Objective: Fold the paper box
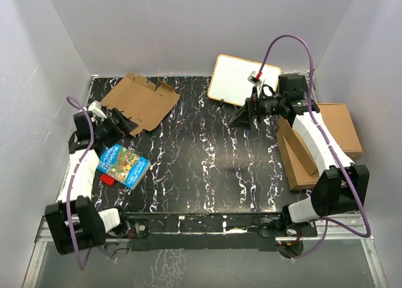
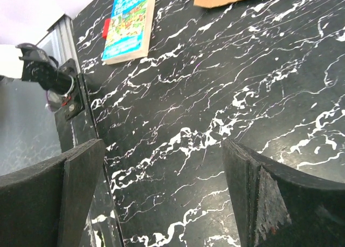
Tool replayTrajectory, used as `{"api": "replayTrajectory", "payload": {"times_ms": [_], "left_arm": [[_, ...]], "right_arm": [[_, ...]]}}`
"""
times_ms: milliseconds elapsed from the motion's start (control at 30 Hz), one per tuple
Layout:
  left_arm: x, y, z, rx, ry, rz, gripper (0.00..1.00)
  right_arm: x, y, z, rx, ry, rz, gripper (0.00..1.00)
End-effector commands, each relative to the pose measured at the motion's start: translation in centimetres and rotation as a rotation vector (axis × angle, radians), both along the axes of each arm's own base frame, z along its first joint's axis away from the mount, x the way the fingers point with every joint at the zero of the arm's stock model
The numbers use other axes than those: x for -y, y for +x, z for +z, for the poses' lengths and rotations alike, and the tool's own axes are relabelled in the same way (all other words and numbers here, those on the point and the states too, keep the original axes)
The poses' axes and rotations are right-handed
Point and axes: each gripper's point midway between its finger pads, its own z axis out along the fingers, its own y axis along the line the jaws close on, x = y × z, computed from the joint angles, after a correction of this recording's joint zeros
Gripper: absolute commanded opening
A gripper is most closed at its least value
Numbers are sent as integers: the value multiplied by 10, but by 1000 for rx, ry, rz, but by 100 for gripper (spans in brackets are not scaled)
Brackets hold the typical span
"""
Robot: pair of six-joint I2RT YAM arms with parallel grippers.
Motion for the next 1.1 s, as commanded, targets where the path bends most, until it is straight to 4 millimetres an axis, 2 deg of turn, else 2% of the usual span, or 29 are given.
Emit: {"api": "replayTrajectory", "payload": {"times_ms": [0,167,400,567,633,1067], "left_arm": [[-33,27,-7,26,-60,62,93],[-52,59,-34,-19,-134,113,88],[-79,102,-60,-38,-117,187,79],[-87,127,-78,-61,-135,199,69],[-89,133,-85,-76,-143,197,67],[-107,160,-93,-107,-89,214,65]], "right_arm": [[-6,-8,1,82,44,109,98],[-7,-12,-12,53,54,135,98],[-8,-15,-27,17,64,150,98],[-7,-16,-28,29,58,149,98],[-7,-17,-28,33,57,149,99],[-4,-17,-26,43,60,143,99]]}}
